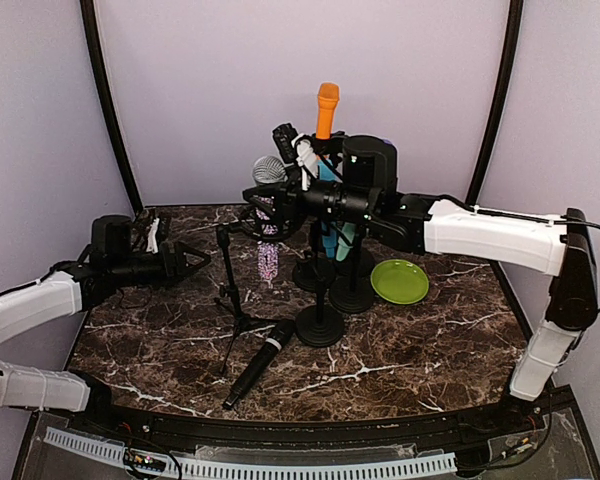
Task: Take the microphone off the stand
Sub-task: Unscrew the knob on the microphone stand.
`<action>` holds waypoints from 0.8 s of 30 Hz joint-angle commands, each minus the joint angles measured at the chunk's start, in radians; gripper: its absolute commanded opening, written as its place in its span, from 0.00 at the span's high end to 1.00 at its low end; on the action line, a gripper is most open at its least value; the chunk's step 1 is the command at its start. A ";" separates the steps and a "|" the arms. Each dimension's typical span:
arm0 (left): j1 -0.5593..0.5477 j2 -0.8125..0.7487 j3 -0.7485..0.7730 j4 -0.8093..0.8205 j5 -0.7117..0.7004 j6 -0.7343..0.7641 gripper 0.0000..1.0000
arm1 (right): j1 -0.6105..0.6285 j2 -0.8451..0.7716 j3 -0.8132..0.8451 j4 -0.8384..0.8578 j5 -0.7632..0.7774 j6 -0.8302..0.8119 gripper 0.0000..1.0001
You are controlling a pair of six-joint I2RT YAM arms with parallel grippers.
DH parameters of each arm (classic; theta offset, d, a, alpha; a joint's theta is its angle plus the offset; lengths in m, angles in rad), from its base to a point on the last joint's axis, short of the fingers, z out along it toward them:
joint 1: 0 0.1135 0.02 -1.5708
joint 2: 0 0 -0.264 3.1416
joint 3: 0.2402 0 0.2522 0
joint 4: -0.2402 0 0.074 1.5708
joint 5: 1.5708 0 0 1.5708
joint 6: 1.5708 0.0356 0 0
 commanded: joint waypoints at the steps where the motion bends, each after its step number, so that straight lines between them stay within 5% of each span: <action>1: 0.004 -0.073 0.091 -0.266 -0.153 0.280 0.29 | 0.005 -0.046 -0.018 0.056 -0.015 0.017 0.86; 4: 0.003 -0.128 0.106 -0.270 -0.161 0.479 0.29 | -0.005 -0.049 -0.029 0.066 -0.047 0.020 0.85; 11: -0.022 -0.213 -0.002 -0.124 0.074 0.807 0.29 | -0.024 -0.065 -0.048 0.085 -0.087 0.019 0.85; 24: -0.197 -0.227 -0.140 0.045 -0.020 1.111 0.29 | -0.032 -0.073 -0.056 0.100 -0.127 0.028 0.85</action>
